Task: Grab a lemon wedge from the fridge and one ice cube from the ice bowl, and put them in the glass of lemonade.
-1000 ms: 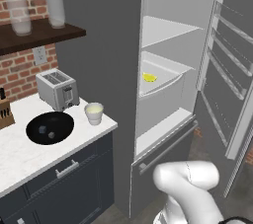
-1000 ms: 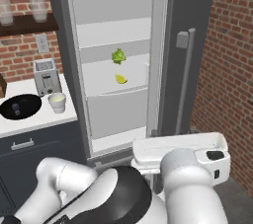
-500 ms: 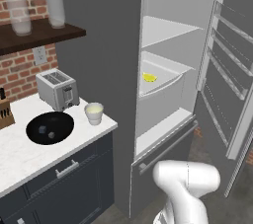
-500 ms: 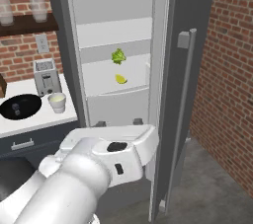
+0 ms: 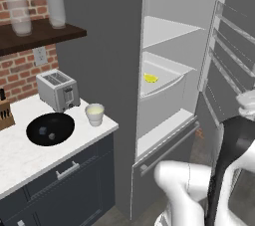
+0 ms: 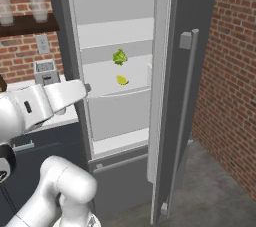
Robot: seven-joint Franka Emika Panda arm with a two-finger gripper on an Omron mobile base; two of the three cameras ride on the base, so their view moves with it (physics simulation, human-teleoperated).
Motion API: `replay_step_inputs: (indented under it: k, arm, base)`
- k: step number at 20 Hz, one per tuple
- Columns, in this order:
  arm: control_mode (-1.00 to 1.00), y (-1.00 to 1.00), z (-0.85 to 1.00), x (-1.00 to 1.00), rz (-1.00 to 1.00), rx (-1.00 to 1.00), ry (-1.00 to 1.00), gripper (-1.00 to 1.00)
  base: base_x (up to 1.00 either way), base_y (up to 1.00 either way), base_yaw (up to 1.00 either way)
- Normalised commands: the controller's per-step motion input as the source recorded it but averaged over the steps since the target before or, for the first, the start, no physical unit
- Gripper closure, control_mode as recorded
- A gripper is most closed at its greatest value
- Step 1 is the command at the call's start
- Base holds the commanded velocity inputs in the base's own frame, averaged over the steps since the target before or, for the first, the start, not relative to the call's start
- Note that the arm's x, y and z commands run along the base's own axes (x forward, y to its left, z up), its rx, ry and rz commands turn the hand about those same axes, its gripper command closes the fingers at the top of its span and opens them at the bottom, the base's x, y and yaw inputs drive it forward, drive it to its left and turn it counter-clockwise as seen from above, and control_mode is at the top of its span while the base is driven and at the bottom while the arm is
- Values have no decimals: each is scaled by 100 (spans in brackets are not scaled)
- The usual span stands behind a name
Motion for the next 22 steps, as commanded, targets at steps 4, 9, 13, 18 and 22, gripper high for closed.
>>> replay_step_inputs:
  k: [4, 9, 13, 18, 22]
  arm:
    - [-100, 96, 14, 86, -28, -29, 33, -100]
    - [-100, 70, -14, 100, -25, -29, 39, -100]
    - [-100, 0, -78, 100, -15, -12, 13, -100]
    - [-100, -21, -48, 100, -15, -5, 5, -100]
    - [-100, -83, -1, 52, -17, -1, 24, -100]
  base:
    - [0, 0, 0]
    - [0, 0, 0]
    - [0, 0, 0]
    - [0, 0, 0]
    - [0, 0, 0]
